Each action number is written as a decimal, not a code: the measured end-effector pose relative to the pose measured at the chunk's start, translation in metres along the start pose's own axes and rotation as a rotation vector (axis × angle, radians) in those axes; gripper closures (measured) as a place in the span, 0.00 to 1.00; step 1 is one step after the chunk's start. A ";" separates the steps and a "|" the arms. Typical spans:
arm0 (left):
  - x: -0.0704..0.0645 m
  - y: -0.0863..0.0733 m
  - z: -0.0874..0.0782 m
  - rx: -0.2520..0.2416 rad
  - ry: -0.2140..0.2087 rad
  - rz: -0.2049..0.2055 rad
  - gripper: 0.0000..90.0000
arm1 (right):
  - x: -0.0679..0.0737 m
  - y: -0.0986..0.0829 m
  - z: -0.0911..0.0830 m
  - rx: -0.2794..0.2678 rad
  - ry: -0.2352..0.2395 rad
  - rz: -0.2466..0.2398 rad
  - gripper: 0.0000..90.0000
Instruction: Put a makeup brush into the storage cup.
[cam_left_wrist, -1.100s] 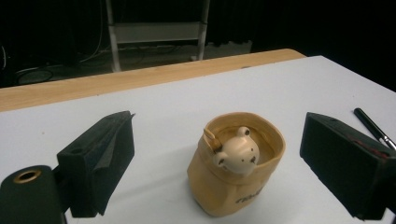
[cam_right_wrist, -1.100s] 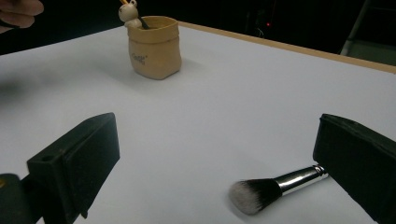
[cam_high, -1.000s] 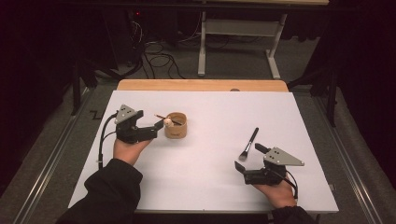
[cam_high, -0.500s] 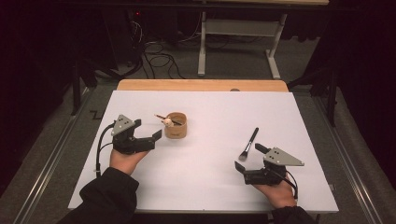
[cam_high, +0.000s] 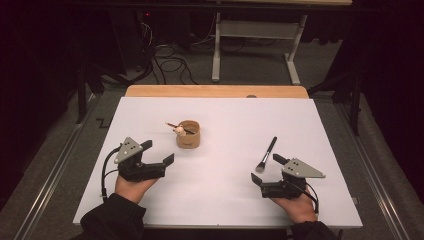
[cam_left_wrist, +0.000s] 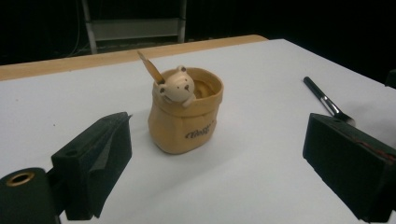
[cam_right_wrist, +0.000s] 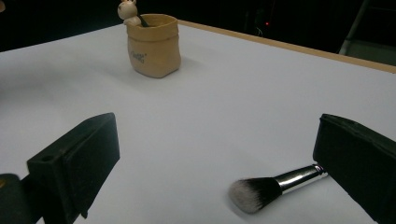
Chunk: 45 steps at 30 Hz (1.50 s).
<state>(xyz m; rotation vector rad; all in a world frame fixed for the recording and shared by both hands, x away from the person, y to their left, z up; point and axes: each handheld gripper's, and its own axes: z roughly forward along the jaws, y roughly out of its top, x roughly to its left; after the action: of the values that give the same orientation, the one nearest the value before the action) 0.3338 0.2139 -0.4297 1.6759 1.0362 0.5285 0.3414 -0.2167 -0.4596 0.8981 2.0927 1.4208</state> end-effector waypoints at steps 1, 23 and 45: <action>-0.001 -0.002 -0.001 0.009 0.002 0.005 0.10 | 0.000 0.000 0.000 0.000 0.000 -0.001 0.01; -0.018 -0.038 0.000 0.023 -0.063 0.073 0.01 | -0.005 -0.001 -0.001 -0.001 -0.025 0.017 0.01; -0.008 -0.037 0.002 0.014 -0.051 0.070 0.02 | -0.020 -0.009 -0.009 0.062 -0.128 0.028 0.01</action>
<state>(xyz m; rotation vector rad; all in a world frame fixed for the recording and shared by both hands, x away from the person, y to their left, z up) 0.3174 0.2086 -0.4637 1.7341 0.9489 0.5224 0.3461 -0.2391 -0.4645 1.0192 2.0456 1.2831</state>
